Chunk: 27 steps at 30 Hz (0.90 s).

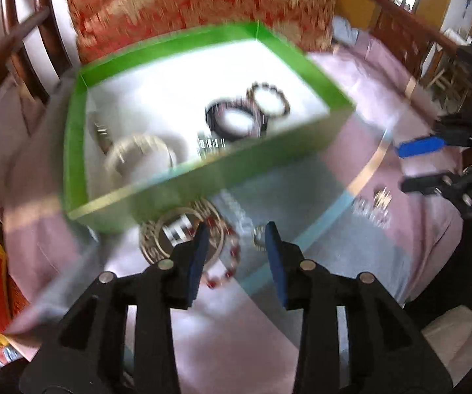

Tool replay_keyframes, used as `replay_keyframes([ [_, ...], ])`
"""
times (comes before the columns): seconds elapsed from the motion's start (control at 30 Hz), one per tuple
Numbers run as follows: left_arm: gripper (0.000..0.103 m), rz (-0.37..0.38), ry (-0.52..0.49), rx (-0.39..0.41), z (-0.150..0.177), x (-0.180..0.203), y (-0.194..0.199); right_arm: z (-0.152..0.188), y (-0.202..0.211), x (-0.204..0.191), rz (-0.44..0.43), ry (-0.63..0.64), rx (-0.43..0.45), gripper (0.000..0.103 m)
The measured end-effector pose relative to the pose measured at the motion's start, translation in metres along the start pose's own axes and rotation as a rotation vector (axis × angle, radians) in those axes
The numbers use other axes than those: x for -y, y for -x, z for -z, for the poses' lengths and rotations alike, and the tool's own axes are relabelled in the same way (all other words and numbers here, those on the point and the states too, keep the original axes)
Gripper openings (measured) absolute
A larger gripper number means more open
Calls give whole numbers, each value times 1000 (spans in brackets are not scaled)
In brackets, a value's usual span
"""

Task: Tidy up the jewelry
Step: 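Carry the pink bead bracelet into the green box and open the right tool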

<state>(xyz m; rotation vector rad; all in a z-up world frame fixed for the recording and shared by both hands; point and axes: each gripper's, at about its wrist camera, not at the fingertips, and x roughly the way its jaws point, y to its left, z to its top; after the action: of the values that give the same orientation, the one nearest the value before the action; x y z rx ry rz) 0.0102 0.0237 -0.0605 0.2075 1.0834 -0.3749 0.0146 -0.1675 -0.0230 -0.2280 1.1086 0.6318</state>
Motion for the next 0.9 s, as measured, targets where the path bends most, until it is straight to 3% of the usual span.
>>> replay_keyframes([
  [0.13,36,-26,3,-66,4,2,-20,33,-22,-11,-16,5,-142,44],
  [0.23,43,-24,16,-56,4,-1,-18,41,-44,-26,-36,28,-206,32],
  [0.3,49,-27,26,-50,3,-5,-18,34,-57,-33,-49,40,-204,28],
  [0.37,49,-30,34,-59,4,-8,-20,16,-64,-35,-66,35,-123,27],
  [0.43,49,-36,32,-74,6,-9,-24,-4,-64,-26,-29,-11,-45,27],
  [0.5,49,-43,21,-89,6,-7,-30,-11,-64,-21,-37,-31,-59,27],
  [0.73,57,-23,-13,-88,7,4,-32,12,-72,-45,4,144,-168,29],
  [0.87,52,-33,-25,-87,6,11,-36,15,-74,-49,-2,146,-154,27],
  [0.9,49,-36,-28,-87,6,13,-36,13,-77,-50,-8,148,-145,22],
])
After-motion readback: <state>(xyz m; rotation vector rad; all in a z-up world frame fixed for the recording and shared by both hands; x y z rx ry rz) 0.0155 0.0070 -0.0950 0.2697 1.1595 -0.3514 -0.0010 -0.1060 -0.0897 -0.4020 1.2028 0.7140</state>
